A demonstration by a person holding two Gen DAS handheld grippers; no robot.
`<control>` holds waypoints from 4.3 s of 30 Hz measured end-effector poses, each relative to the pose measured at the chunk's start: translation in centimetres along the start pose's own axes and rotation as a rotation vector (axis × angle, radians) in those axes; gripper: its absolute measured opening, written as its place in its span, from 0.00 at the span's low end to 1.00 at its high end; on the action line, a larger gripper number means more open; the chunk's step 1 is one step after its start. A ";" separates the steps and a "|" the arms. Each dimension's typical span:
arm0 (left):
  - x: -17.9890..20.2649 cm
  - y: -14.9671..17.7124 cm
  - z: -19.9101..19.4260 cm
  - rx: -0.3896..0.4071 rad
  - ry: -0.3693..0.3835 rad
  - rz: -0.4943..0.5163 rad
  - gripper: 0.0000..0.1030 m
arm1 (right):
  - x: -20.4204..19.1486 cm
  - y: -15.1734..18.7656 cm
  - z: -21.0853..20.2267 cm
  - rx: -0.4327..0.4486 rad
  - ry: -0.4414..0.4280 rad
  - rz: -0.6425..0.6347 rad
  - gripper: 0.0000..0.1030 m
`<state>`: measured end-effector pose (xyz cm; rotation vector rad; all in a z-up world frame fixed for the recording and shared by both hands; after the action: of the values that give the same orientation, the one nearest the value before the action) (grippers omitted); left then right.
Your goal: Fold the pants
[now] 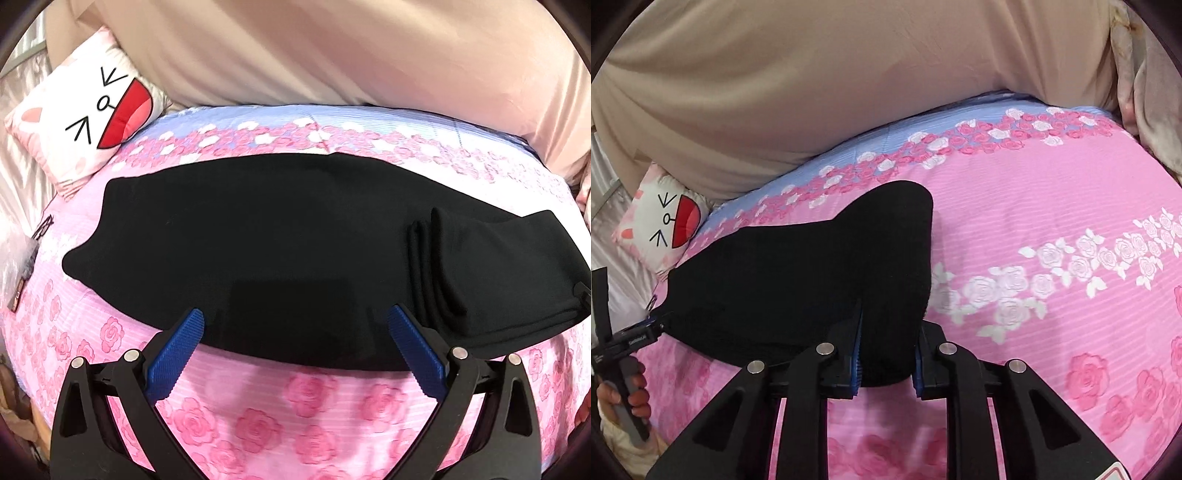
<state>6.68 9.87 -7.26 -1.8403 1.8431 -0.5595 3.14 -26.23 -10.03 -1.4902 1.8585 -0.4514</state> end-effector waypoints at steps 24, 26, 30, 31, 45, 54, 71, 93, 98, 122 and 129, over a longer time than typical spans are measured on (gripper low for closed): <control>6.6 2.0 3.0 -0.072 0.079 0.107 0.95 | -1.4 1.0 -5.9 0.058 -0.013 -0.068 0.63; 6.5 2.2 2.3 -0.061 0.082 0.115 0.95 | -5.4 1.6 -2.4 -0.008 -0.021 -0.174 0.62; 5.0 3.0 1.1 -0.034 0.075 0.116 0.95 | -8.5 3.2 3.0 -0.128 0.078 -0.311 0.50; 4.6 3.0 1.1 -0.035 0.077 0.113 0.95 | -8.3 3.2 3.2 -0.119 0.096 -0.308 0.26; 1.2 2.9 1.4 -0.031 0.083 0.039 0.95 | -10.3 1.3 3.5 -0.093 -0.124 -0.133 0.25; -1.5 2.6 1.7 -0.030 0.108 -0.055 0.95 | -9.7 2.8 0.1 -0.031 -0.006 -0.205 0.47; -5.7 1.2 -0.6 0.032 -0.015 -0.152 0.95 | -11.7 2.6 4.5 -0.094 -0.015 -0.263 0.18; -10.2 -0.1 1.5 0.044 0.187 -0.352 0.25 | -5.5 2.3 -1.7 0.039 0.016 0.032 0.65; -4.7 -3.2 -2.9 0.154 0.231 -0.211 0.26 | -4.0 1.1 -1.6 0.037 -0.008 0.062 0.66; 25.1 -1.2 -3.9 0.063 0.414 0.308 0.85 | 7.1 1.7 -6.0 0.108 0.024 0.202 0.71; 15.6 -3.3 -9.4 0.226 0.311 0.182 0.95 | 1.6 -0.7 -1.8 0.015 -0.241 0.107 0.77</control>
<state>3.97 -6.19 1.58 -1.4852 2.0216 -0.9866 2.21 -28.18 -8.85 -1.3627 1.7294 -0.2234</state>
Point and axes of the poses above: each gripper's, at about its wrist camera, not at the fingertips, and z roughly the way its jaws point, x to its right, y to its underside, the point moved 2 cm from there along z, roughly the way its jaws point, and after that the axes turned 2 degrees about -x, right-handed, at the moved point
